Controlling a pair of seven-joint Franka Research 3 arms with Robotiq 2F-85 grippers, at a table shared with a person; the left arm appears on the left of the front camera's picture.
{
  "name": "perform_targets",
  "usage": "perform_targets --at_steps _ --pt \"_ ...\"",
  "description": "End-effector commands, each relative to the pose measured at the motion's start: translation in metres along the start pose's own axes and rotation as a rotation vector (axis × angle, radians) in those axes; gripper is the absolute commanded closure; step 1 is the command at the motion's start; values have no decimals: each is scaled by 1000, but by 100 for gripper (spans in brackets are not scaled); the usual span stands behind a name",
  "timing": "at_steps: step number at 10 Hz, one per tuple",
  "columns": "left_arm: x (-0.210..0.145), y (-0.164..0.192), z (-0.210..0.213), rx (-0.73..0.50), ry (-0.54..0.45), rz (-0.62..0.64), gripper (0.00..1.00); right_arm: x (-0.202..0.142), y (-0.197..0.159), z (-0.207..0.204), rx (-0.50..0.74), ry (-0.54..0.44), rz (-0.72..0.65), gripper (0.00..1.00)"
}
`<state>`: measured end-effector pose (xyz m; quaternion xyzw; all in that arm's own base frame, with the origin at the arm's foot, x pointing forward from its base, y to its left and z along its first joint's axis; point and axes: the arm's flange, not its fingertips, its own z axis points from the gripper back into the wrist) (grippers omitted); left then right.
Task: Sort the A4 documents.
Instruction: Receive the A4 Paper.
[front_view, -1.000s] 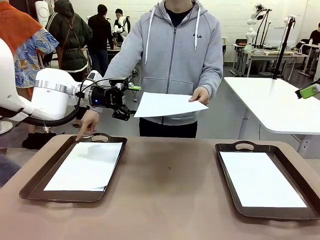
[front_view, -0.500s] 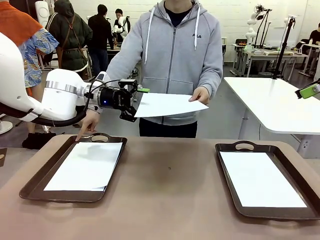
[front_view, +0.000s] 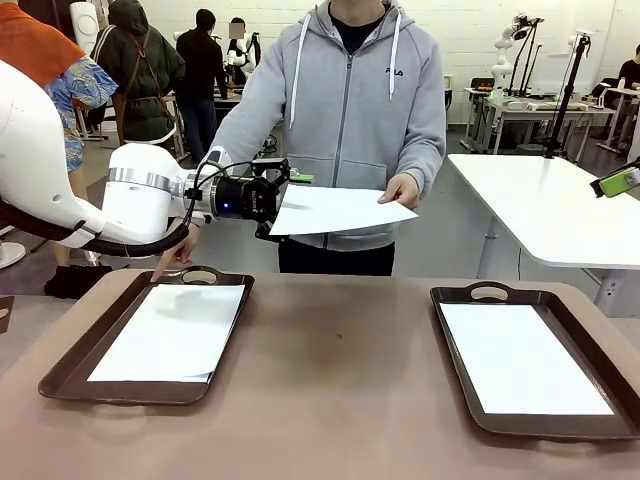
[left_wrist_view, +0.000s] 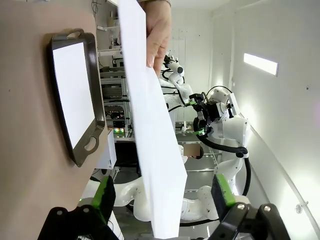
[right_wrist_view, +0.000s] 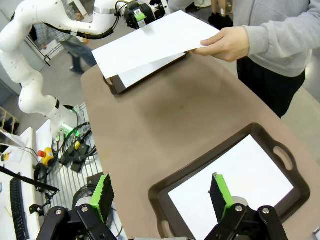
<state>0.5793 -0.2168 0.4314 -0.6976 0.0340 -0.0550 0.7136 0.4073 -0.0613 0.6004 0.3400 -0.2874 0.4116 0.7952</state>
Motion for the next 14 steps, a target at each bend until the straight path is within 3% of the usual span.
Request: perform_targets --at_steps 1,2,3,4,5,6,7,8,9,10,11,12,14 --pt "2 0 -1 6 -10 -22 2 0 1 0 7 -4 2 0" --pt "0 -1 1 13 -22 -33 16 0 1 0 7 -4 2 0" --pt "-1 -1 4 18 -12 -41 18 0 1 0 7 -4 2 0" --pt "-2 0 6 19 -14 -44 33 0 1 0 7 -4 2 0" --pt "-2 0 8 14 -18 -49 34 0 1 0 7 -4 2 0" --pt "-3 -1 9 17 -20 -55 49 0 1 0 7 -4 2 0" --pt "-3 -1 9 16 -21 -58 51 0 1 0 7 -4 2 0" --pt "-3 -1 9 18 -18 -60 66 0 1 0 7 -4 2 0" --pt "-3 -1 10 19 -16 -64 69 0 1 0 7 -4 2 0" --pt "-3 -1 11 17 -15 -68 85 0 1 0 7 -4 2 0" --pt "-3 -1 11 18 -16 -69 88 0 1 0 7 -4 2 0" --pt "-3 -2 11 19 -17 -70 100 0 1 0 7 -4 2 0" --pt "-2 -3 12 19 -17 -76 100 0 1 0 7 -4 2 0"
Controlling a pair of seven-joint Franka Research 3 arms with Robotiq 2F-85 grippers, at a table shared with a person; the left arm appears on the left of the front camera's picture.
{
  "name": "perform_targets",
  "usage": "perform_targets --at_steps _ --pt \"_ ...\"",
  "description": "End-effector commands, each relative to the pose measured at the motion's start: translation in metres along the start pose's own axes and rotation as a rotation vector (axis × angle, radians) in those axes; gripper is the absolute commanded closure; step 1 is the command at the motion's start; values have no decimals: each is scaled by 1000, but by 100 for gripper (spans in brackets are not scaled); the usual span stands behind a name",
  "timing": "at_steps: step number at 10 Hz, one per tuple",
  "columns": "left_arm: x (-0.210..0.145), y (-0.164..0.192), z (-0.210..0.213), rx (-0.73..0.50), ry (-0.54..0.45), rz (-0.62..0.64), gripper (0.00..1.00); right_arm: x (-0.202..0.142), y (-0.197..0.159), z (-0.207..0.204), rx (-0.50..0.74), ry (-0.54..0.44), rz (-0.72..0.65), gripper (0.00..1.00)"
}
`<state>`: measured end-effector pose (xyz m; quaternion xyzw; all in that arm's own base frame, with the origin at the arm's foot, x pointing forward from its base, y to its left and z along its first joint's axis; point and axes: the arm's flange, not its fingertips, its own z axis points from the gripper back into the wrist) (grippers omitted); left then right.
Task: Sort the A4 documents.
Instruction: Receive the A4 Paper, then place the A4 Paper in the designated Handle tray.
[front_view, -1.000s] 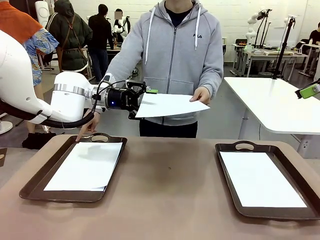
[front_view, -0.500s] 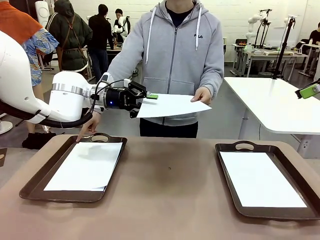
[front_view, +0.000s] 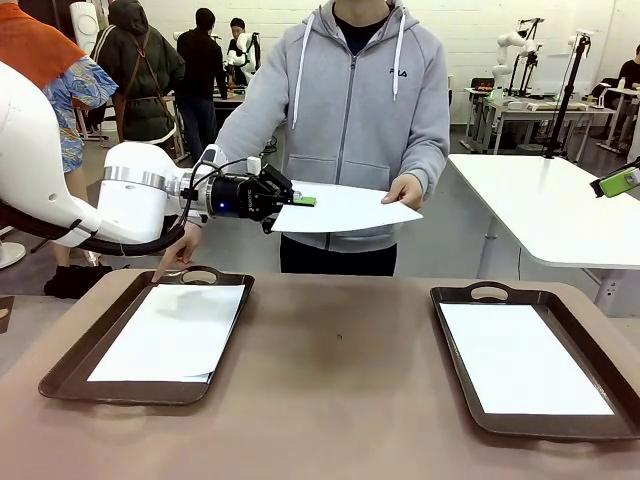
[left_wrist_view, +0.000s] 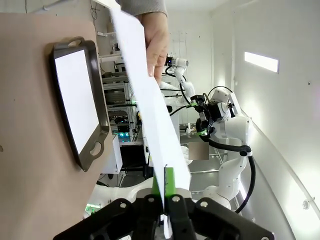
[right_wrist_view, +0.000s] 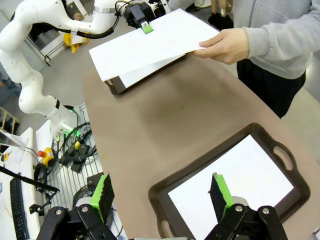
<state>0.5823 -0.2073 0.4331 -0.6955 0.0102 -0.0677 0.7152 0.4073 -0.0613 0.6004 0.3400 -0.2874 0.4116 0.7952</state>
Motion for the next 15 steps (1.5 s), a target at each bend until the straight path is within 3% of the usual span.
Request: perform_targets --at_steps 1,4,6,7,15 --pt "-3 -2 2 10 4 -32 100 0 1 0 7 -4 2 0" --pt "0 -2 2 14 6 -38 100 0 1 0 7 -4 2 0" --pt "-5 0 5 44 76 5 100 0 1 0 7 -4 2 0" --pt "0 0 0 6 4 -14 100 0 1 0 7 -4 2 0" --pt "0 0 0 6 4 -14 100 0 1 0 7 -4 2 0"
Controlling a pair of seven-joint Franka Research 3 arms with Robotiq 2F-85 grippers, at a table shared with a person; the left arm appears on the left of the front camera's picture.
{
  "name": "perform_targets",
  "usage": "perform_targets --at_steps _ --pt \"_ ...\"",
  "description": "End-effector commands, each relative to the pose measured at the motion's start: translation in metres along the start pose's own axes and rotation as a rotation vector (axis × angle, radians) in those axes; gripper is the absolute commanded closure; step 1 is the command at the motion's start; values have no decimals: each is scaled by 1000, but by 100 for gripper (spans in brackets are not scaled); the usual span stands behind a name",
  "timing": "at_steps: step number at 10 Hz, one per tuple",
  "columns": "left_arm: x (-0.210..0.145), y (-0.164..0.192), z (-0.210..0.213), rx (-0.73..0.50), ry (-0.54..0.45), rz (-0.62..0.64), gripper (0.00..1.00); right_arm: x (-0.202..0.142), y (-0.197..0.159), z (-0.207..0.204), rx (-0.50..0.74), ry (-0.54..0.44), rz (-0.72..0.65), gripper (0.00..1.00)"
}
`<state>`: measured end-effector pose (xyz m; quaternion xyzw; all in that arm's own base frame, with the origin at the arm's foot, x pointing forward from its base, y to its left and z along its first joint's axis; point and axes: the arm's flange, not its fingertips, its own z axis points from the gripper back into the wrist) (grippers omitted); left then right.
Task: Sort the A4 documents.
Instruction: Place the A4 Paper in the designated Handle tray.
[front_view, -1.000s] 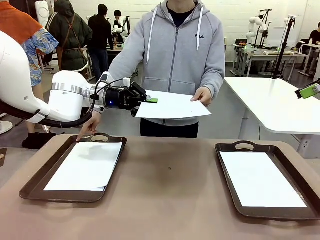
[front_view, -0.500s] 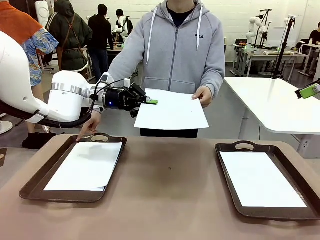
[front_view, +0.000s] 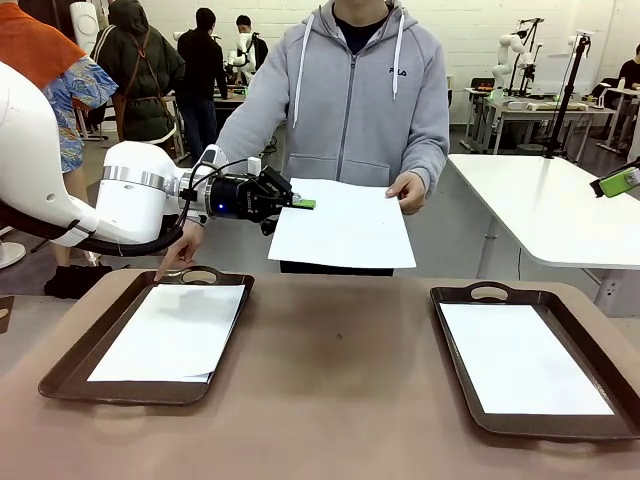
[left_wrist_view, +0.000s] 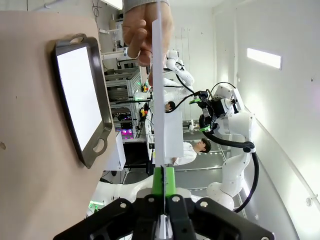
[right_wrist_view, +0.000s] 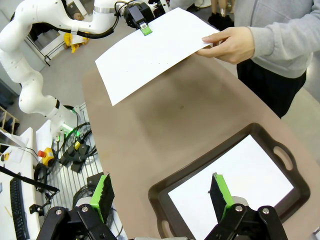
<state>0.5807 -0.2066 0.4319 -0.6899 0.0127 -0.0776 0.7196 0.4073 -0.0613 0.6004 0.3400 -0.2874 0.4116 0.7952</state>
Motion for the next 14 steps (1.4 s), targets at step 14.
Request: perform_targets --at_steps 14 --pt "-65 23 128 311 67 113 99 0 1 0 7 -4 2 0"
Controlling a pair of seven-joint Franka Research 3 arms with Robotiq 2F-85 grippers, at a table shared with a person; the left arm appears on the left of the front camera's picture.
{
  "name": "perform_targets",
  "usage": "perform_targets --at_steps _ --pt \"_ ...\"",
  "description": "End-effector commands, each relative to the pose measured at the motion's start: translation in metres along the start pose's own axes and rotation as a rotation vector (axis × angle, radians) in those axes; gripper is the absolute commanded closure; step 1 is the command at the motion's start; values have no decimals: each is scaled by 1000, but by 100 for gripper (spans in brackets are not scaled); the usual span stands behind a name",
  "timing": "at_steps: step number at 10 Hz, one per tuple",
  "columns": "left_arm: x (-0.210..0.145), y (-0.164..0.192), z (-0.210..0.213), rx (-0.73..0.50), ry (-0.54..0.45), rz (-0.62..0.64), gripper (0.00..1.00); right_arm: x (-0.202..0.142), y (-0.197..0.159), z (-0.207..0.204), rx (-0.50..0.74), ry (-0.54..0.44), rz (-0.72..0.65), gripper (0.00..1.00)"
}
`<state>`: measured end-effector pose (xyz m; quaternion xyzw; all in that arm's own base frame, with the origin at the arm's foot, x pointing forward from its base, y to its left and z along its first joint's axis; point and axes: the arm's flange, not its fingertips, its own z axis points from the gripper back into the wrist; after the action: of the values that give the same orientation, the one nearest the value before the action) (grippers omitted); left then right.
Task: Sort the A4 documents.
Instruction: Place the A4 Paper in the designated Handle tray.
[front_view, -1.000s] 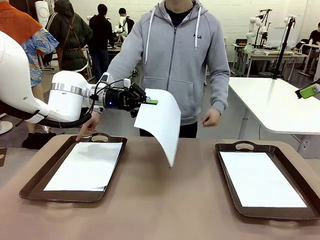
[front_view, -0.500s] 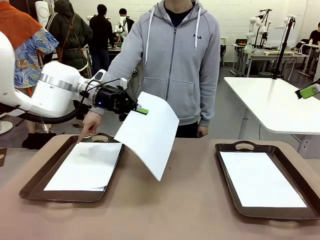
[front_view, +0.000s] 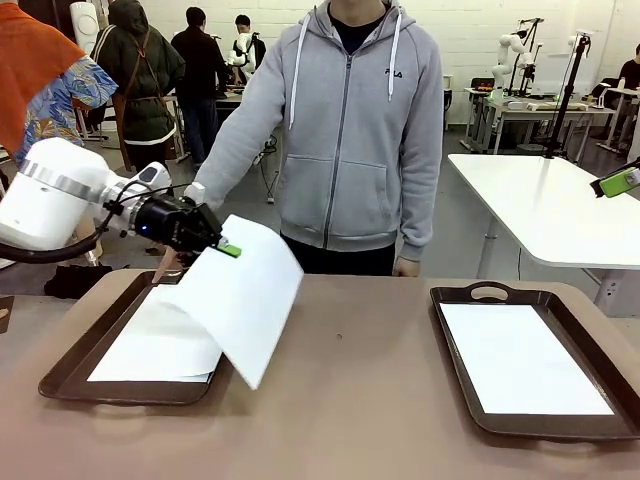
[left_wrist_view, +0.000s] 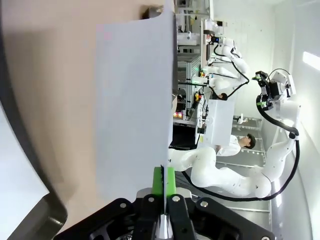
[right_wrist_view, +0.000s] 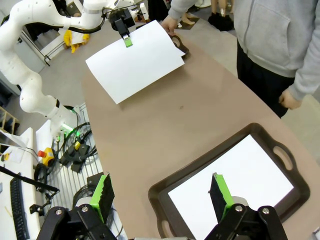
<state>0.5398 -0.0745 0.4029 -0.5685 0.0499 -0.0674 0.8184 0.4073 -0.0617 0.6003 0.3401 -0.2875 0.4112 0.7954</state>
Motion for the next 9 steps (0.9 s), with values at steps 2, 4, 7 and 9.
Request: perform_targets --at_steps 2,4,7,9 --pt "-3 18 25 16 19 53 99 0 1 0 7 -4 2 0" --pt "8 42 43 45 -23 68 99 0 1 0 7 -4 2 0" --pt "18 65 66 91 -94 76 99 0 1 0 7 -4 2 0" --pt "19 61 76 158 -85 73 99 0 1 0 7 -4 2 0"
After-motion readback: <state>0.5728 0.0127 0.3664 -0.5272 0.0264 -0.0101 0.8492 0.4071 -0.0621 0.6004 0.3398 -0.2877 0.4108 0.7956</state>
